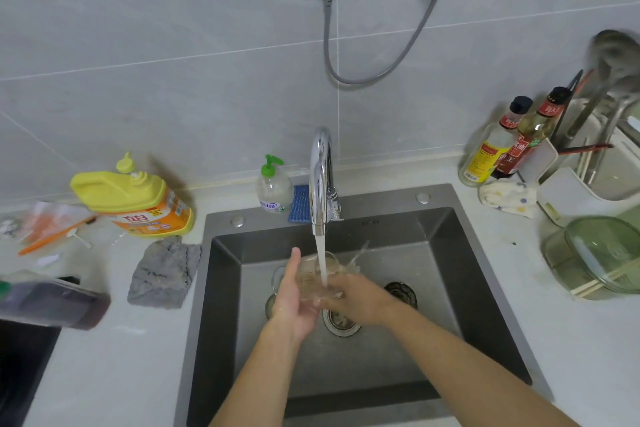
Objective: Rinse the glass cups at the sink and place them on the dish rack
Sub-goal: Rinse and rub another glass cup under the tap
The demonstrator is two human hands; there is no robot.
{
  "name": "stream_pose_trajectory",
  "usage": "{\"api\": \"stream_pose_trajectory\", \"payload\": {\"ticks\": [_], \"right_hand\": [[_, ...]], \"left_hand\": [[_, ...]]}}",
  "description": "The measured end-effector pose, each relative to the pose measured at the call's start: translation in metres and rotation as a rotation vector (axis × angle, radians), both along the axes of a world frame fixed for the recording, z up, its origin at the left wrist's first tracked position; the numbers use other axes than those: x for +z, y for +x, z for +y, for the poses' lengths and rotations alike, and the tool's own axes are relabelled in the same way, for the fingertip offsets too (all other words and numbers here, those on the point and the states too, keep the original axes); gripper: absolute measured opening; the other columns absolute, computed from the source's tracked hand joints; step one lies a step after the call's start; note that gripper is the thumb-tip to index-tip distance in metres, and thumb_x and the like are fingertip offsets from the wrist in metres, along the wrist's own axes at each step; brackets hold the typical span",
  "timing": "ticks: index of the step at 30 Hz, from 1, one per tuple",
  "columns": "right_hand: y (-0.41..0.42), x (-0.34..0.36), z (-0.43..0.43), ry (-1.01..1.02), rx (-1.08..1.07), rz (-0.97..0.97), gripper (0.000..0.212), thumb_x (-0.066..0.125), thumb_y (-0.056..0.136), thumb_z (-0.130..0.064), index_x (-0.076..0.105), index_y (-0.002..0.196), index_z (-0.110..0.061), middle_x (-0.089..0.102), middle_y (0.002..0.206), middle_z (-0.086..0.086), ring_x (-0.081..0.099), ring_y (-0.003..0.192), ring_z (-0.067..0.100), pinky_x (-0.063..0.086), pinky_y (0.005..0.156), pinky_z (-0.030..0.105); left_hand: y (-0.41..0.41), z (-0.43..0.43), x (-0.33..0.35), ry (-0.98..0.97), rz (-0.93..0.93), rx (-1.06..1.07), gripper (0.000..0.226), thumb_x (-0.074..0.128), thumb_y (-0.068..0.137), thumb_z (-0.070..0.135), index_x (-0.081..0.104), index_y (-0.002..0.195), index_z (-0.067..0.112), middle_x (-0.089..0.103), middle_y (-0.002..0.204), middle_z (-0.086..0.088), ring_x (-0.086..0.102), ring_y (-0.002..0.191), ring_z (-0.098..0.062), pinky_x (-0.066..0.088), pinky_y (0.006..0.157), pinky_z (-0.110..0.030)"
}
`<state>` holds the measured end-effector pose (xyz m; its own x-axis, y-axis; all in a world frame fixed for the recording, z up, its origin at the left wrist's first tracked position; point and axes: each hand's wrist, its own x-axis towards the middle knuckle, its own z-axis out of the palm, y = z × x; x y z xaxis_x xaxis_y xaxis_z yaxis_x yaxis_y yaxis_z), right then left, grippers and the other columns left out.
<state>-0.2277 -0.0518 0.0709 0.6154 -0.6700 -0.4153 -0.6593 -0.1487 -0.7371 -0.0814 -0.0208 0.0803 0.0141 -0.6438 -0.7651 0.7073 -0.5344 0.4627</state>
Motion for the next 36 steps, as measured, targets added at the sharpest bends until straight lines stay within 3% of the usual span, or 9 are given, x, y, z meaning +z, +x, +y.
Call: {"api": "stream_pose_trajectory", "payload": {"ticks": [2, 6, 9, 13, 19, 24, 27, 30, 36], "right_hand": [[-0.009, -0.004, -0.005, -0.127, 0.021, 0.084, 0.043, 0.051, 0.088, -0.078, 0.068, 0.097, -0.039, 0.072, 0.108, -0.008, 0.067, 0.094, 0.009, 0.056, 0.094, 0.04], [0.011, 0.013, -0.001, 0.169, -0.329, -0.103, 0.035, 0.045, 0.103, -0.061, 0.067, 0.099, -0.035, 0.066, 0.08, -0.004, 0.055, 0.06, 0.004, 0.052, 0.068, 0.034], [0.009, 0.024, 0.001, 0.31, -0.287, -0.157, 0.037, 0.046, 0.102, -0.062, 0.066, 0.088, -0.034, 0.057, 0.053, -0.013, 0.051, 0.045, 0.0, 0.044, 0.058, 0.026], [-0.01, 0.016, -0.01, 0.026, 0.013, 0.099, 0.036, 0.048, 0.094, -0.075, 0.056, 0.083, -0.042, 0.073, 0.09, -0.01, 0.068, 0.095, 0.013, 0.049, 0.092, 0.034], [0.018, 0.024, 0.011, 0.127, -0.123, -0.092, 0.049, 0.041, 0.106, -0.057, 0.071, 0.089, -0.022, 0.062, 0.076, -0.004, 0.062, 0.069, 0.009, 0.05, 0.076, 0.033], [-0.007, 0.011, 0.006, -0.081, 0.073, 0.067, 0.034, 0.048, 0.105, -0.053, 0.064, 0.129, -0.035, 0.068, 0.131, -0.006, 0.069, 0.11, 0.017, 0.053, 0.1, 0.039], [-0.007, 0.01, 0.013, -0.157, -0.046, -0.074, 0.026, 0.053, 0.106, -0.044, 0.07, 0.109, -0.025, 0.072, 0.093, -0.02, 0.067, 0.08, 0.001, 0.051, 0.077, 0.024], [0.01, 0.019, 0.015, 0.093, -0.268, -0.245, 0.039, 0.051, 0.108, -0.037, 0.068, 0.091, -0.007, 0.058, 0.052, -0.018, 0.053, 0.049, -0.003, 0.042, 0.061, 0.018], [-0.014, 0.016, -0.004, -0.005, 0.01, 0.104, 0.036, 0.055, 0.097, -0.065, 0.065, 0.091, -0.031, 0.06, 0.082, -0.013, 0.062, 0.078, 0.012, 0.052, 0.083, 0.034]], "left_hand": [[0.003, 0.002, 0.0, -0.003, -0.016, 0.012, 0.058, 0.069, 0.092, 0.057, 0.082, 0.101, 0.001, 0.077, 0.108, -0.021, 0.075, 0.078, -0.03, 0.061, 0.057, -0.033], [-0.012, 0.005, -0.003, -0.01, -0.028, 0.041, 0.045, 0.069, 0.096, 0.046, 0.08, 0.111, 0.005, 0.077, 0.113, -0.019, 0.076, 0.088, -0.029, 0.058, 0.088, -0.041], [-0.015, 0.004, -0.003, -0.035, -0.046, 0.016, 0.043, 0.067, 0.097, 0.046, 0.085, 0.085, 0.009, 0.079, 0.091, -0.018, 0.076, 0.073, -0.028, 0.062, 0.07, -0.04], [-0.006, 0.005, -0.002, -0.018, -0.015, -0.005, 0.052, 0.067, 0.094, 0.053, 0.086, 0.084, 0.006, 0.079, 0.101, -0.019, 0.077, 0.07, -0.024, 0.063, 0.058, -0.029], [-0.006, 0.004, -0.008, 0.039, 0.048, 0.031, 0.068, 0.067, 0.087, 0.068, 0.083, 0.091, 0.003, 0.075, 0.106, -0.022, 0.073, 0.106, -0.036, 0.054, 0.104, -0.05], [0.001, 0.004, -0.005, -0.044, -0.01, 0.0, 0.05, 0.067, 0.095, 0.05, 0.084, 0.089, 0.003, 0.077, 0.1, -0.019, 0.076, 0.074, -0.028, 0.064, 0.064, -0.034], [0.0, 0.007, -0.004, -0.037, -0.009, 0.027, 0.048, 0.069, 0.094, 0.049, 0.084, 0.092, 0.004, 0.077, 0.099, -0.019, 0.075, 0.075, -0.027, 0.062, 0.061, -0.03], [-0.009, 0.01, -0.007, -0.024, 0.031, 0.026, 0.047, 0.07, 0.093, 0.05, 0.082, 0.094, 0.005, 0.075, 0.098, -0.018, 0.074, 0.088, -0.03, 0.058, 0.084, -0.041], [-0.007, 0.009, -0.003, -0.048, -0.022, 0.0, 0.047, 0.07, 0.094, 0.048, 0.085, 0.087, 0.005, 0.079, 0.097, -0.018, 0.075, 0.072, -0.025, 0.064, 0.062, -0.031]]}}
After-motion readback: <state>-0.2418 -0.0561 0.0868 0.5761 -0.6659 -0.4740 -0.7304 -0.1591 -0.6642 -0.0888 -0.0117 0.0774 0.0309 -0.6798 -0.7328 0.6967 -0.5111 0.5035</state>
